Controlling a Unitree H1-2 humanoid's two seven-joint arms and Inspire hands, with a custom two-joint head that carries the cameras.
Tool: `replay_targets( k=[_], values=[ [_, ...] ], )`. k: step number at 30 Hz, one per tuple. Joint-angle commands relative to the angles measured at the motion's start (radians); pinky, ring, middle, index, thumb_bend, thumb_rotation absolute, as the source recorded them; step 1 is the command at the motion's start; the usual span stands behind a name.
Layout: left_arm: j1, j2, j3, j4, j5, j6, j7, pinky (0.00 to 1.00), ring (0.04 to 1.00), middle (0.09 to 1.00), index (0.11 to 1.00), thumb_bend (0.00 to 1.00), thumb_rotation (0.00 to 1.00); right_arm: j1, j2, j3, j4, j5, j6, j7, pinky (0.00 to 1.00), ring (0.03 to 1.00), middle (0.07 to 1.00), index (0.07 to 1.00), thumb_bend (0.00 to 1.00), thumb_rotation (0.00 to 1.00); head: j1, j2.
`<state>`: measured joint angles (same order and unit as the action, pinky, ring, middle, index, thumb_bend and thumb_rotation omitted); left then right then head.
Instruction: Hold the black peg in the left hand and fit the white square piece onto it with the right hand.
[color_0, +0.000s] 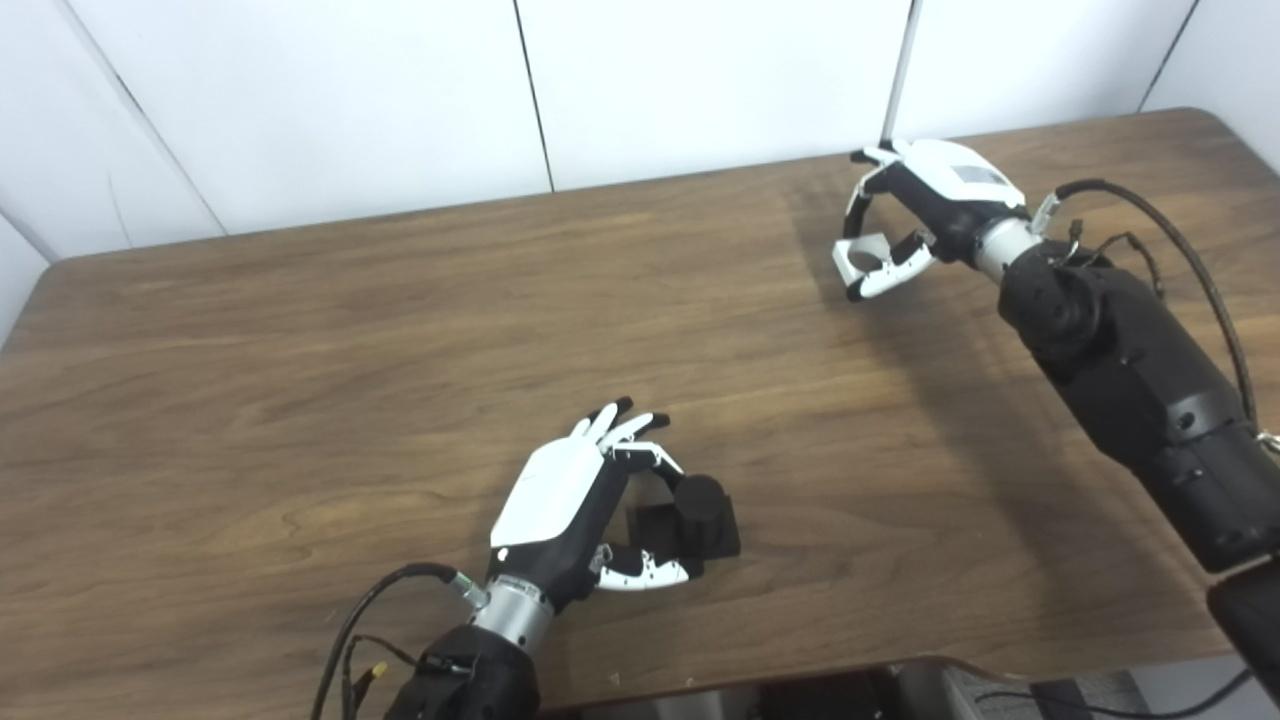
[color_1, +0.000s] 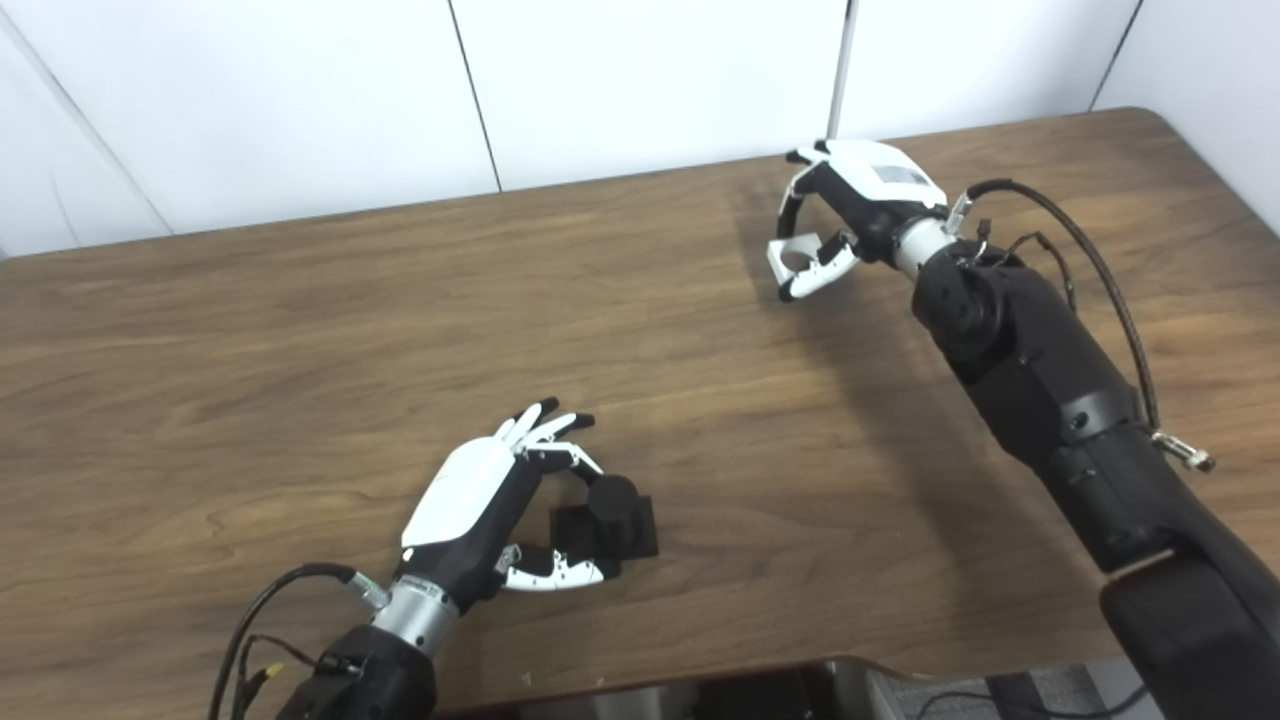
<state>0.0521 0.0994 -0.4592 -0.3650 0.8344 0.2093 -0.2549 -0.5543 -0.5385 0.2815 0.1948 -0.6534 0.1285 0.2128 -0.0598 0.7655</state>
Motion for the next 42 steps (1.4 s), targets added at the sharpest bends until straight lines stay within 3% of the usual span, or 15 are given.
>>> replay_targets(
  k=[1,23,42],
  values=[
    [0.002,0.001,-0.005,0.017,0.015,-0.006,0.002,1.0,1.0,0.91,0.488,0.52,0.07,-0.03,-0.02,-0.023,-0.065,0.003,-0.013,0.003,1.0,1.0,0.941,0.491,0.52,0.15,0.001,0.001],
    [-0.014,0.007,-0.003,0.021,0.028,0.004,0.009,1.0,1.0,0.909,0.488,0.52,0.07,0.136,0.039,-0.045,-0.654,-0.015,0.078,0.213,1.0,1.0,0.94,0.493,0.52,0.16,0.02,-0.003],
    [-0.025,-0.004,-0.002,0.027,0.039,0.017,-0.002,1.0,1.0,0.911,0.489,0.52,0.07,0.174,0.105,-0.039,-0.937,-0.012,0.101,0.396,1.0,1.0,0.933,0.492,0.52,0.16,0.033,0.022]
  ],
)
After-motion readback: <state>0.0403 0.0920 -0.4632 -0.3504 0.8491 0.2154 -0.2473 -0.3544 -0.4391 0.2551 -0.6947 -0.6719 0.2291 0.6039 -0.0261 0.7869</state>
